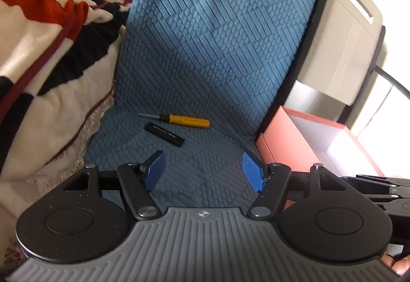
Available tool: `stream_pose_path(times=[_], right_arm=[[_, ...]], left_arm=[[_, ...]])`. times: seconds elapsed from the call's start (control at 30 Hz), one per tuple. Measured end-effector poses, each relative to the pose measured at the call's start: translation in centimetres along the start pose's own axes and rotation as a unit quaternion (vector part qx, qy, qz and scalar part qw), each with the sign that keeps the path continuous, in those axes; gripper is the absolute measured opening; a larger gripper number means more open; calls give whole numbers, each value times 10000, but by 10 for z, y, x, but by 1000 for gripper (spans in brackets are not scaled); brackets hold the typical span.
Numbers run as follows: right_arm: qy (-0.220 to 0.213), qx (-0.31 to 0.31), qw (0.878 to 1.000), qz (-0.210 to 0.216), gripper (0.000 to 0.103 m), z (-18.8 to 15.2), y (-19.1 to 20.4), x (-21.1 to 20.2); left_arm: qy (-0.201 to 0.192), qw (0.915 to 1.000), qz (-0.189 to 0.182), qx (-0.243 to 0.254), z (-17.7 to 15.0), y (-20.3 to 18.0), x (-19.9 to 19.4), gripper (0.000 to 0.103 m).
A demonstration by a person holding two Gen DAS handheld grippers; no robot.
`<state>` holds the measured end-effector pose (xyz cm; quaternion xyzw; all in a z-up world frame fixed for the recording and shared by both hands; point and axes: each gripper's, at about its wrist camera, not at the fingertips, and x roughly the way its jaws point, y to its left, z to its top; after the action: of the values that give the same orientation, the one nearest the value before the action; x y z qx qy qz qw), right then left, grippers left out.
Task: Organize rigid objects
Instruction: 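Withdraw both open tools from the box toward the screwdriver and USB stick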
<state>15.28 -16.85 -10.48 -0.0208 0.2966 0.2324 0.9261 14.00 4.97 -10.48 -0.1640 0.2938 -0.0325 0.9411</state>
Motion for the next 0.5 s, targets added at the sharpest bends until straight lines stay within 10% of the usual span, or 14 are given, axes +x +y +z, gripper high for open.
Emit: stream_pose_path(times=[0.5], right_arm=[[1, -305, 9995, 71, 47, 48, -22, 52]], left_arm=[[160, 9995, -46, 281, 30, 3, 53, 75]])
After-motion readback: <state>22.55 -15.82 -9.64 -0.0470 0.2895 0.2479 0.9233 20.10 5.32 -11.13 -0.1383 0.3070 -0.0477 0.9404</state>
